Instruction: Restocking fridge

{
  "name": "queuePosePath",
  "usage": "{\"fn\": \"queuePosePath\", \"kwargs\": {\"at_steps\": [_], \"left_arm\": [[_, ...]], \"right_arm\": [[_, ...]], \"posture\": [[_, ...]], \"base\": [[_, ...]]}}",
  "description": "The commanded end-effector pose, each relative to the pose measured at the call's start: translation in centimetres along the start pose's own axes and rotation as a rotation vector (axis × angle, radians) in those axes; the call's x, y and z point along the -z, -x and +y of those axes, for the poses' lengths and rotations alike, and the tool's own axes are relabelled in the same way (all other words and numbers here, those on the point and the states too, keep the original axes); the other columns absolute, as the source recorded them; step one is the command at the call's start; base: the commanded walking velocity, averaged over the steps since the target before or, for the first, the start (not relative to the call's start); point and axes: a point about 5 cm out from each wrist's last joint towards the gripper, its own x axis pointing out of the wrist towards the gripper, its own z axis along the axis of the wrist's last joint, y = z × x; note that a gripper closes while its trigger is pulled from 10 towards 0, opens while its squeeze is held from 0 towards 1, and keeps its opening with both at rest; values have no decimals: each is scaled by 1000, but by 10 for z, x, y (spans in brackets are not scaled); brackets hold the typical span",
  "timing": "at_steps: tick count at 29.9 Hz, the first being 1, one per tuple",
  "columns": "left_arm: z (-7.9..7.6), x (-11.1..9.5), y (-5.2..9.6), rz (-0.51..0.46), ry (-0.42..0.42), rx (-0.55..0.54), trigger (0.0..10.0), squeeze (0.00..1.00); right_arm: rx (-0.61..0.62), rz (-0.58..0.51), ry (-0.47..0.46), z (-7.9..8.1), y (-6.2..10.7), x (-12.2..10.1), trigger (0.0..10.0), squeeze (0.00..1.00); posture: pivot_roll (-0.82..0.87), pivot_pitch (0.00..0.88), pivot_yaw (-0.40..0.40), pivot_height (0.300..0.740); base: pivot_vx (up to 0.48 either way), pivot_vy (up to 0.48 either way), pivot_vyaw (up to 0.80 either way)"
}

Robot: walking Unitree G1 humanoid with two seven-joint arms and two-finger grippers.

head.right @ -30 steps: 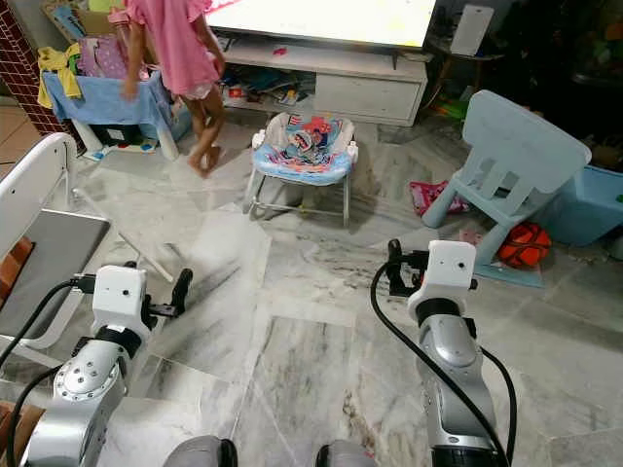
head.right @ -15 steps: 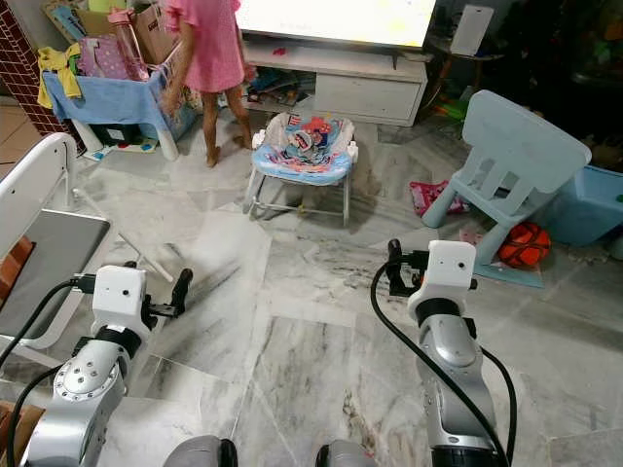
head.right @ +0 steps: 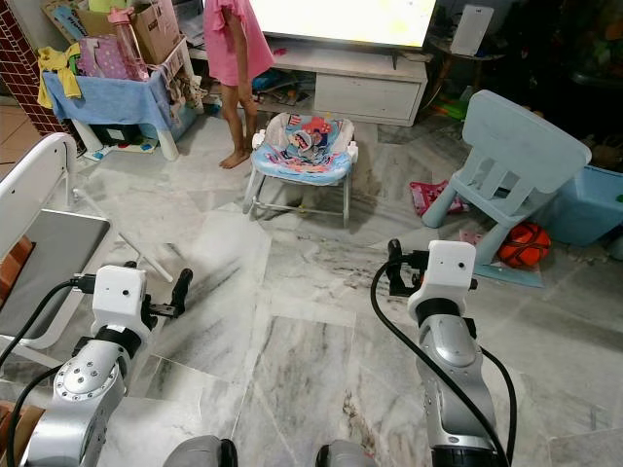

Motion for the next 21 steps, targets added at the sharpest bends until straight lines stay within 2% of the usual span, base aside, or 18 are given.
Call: {"fn": "queuePosePath", "kwargs": {"at_steps": [1, 2, 10, 13, 16, 18, 21], "left_arm": [[18, -7, -6, -41, 0, -112, 10000, 0], [22, -10, -9, -60, 7, -149, 10000, 0], [21, -9, -7, -63, 11, -169, 10000, 0], [23, -7, -6, -57, 41, -186, 10000, 0], [22, -6, -6, -54, -12, -186, 10000, 0], [19, -4, -7, -43, 17, -171, 10000, 0], [17, -4, -8, -46, 32, -162, 10000, 0]], "right_arm": [[-58, -19, -24, 3, -3, -3, 10000, 0], [-93, -32, -38, 5, -5, -5, 10000, 0], [-98, -35, -37, 4, -7, -6, 10000, 0], [-94, -38, -47, 5, -7, -6, 10000, 0], [-94, -38, -28, 4, -7, -6, 10000, 0], [-86, -24, -50, 4, -8, -5, 10000, 0], [-78, -16, -52, 3, -11, -4, 10000, 0]], "posture": [[44, 68, -23, 740], [43, 69, -24, 740], [49, 69, -30, 740], [50, 69, -30, 740], [50, 69, -30, 740], [46, 67, -28, 740], [46, 63, -30, 740]], "base": [[0, 0, 0], [0, 0, 0], [0, 0, 0], [0, 0, 0], [0, 0, 0], [0, 0, 0], [0, 0, -758]]}}
